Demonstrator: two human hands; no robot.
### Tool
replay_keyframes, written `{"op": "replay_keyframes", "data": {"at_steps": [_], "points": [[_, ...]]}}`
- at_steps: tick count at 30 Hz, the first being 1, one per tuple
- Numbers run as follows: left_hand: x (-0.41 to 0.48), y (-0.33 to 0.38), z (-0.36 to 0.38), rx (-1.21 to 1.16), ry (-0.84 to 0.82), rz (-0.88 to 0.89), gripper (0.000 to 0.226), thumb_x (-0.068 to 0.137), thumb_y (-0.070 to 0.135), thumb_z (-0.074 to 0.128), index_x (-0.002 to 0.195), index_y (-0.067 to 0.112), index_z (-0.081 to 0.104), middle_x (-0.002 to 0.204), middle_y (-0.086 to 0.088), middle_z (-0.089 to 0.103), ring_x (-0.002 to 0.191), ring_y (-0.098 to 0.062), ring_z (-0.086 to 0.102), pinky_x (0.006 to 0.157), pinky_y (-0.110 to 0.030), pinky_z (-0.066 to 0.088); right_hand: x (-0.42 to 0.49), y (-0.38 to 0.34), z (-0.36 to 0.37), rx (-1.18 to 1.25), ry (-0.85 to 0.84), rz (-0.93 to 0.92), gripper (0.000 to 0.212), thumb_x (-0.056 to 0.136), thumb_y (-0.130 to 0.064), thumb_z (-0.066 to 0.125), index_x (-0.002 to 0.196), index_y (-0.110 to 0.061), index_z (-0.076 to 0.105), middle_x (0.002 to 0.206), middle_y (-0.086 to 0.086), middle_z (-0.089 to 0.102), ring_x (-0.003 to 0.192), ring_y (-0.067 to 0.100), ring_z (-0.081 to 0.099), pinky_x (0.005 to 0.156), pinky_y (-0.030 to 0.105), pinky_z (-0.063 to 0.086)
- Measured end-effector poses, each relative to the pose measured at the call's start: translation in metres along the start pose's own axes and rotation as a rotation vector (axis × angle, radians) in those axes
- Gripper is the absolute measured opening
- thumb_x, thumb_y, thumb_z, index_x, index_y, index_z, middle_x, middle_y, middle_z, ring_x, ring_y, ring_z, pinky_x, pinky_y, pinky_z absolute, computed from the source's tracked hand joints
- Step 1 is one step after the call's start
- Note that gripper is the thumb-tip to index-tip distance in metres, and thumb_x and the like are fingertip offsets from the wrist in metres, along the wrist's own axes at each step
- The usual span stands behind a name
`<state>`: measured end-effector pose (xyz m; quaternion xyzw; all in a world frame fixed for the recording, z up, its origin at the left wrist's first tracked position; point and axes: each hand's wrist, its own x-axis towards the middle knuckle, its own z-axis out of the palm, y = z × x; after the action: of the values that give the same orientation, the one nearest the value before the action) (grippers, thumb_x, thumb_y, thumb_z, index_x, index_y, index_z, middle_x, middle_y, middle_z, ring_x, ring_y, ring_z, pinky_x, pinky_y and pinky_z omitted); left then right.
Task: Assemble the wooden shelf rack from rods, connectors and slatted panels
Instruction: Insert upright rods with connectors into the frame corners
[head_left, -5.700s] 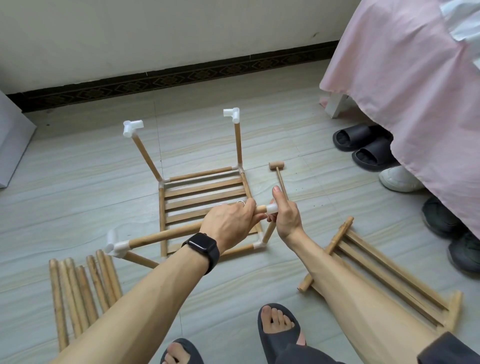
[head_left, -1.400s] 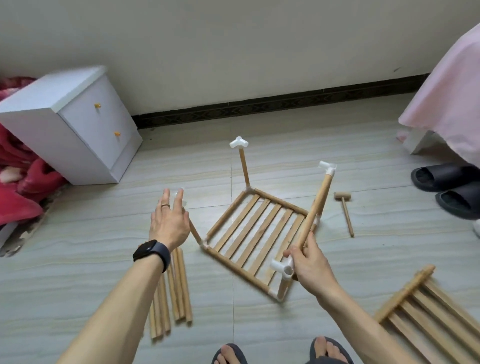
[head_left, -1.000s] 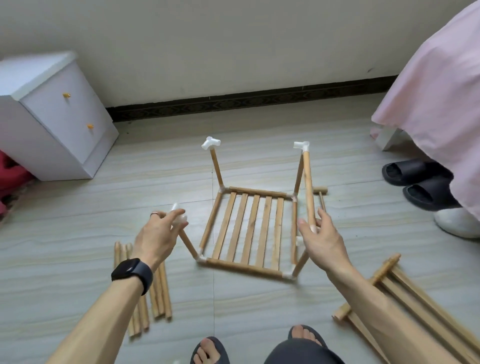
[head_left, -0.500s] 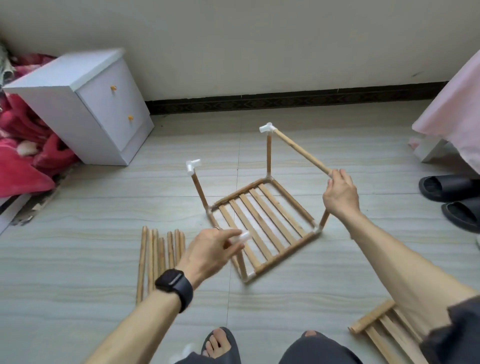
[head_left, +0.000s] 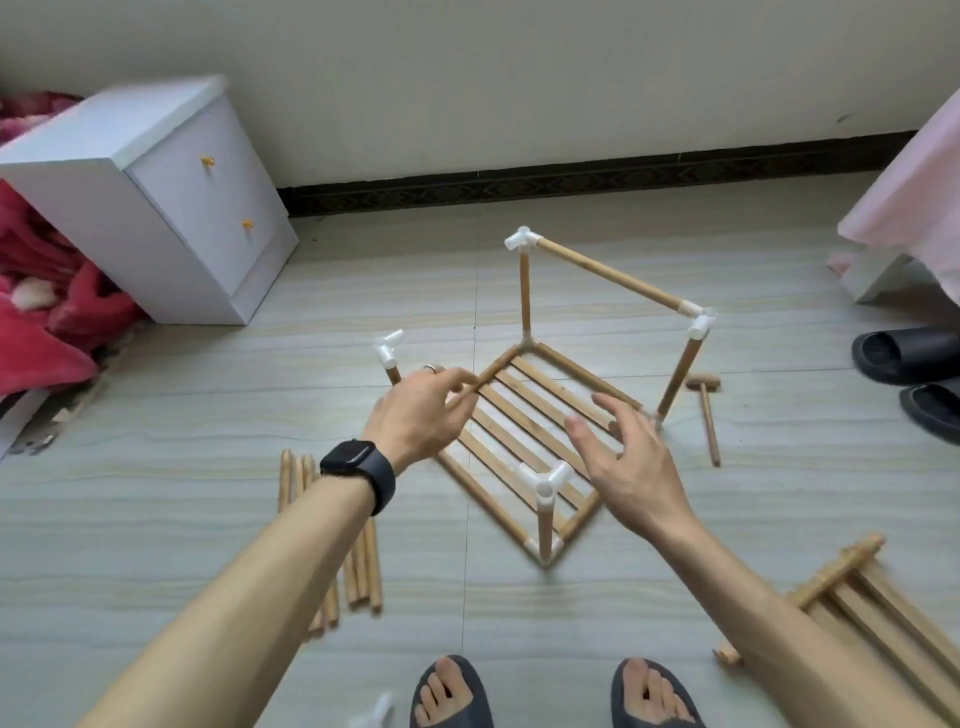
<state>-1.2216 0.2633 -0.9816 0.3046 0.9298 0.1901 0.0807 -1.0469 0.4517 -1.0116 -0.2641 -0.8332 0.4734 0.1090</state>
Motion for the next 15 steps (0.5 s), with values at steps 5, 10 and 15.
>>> {"op": "replay_keyframes", "data": {"at_steps": [5,10,15], "points": [[0.05,-0.058,-0.019,0.096,0.035,-0.328,0.06,0.097,0.041,0.054,0.153,0.028,0.035,0.16,-0.011,0.025,0.143,-0.033,0.031,0.111,-0.05,0.038,-0.046,-0.002,0.051,-0.072,-0.193,-0.097,0.063,0.082,-0.083,0.048,0.136,-0.049,0.048,0.146,-0.018,0.033,0.102,-0.016,0.048,0.094,0.02,0.039],[0.078,-0.088,-0.003,-0.197,-0.022,-0.367,0.052,0.107,0.038,0.034,0.154,0.016,0.033,0.148,-0.017,0.047,0.142,-0.035,0.037,0.112,-0.043,0.033,-0.044,0.018,0.05,-0.109,-0.132,-0.101,0.023,0.097,-0.063,0.037,0.118,-0.055,0.04,0.104,-0.02,0.048,0.099,-0.021,0.05,0.071,0.021,0.041],[0.07,-0.09,0.008,-0.342,-0.015,-0.336,0.037,0.104,0.047,0.041,0.107,0.015,0.061,0.089,0.012,0.067,0.102,-0.022,0.062,0.079,-0.034,0.042,-0.043,0.043,0.016,-0.075,-0.115,-0.084,0.032,0.098,-0.065,0.034,0.124,-0.053,0.047,0.113,-0.012,0.056,0.096,0.002,0.063,0.082,0.032,0.053]]}}
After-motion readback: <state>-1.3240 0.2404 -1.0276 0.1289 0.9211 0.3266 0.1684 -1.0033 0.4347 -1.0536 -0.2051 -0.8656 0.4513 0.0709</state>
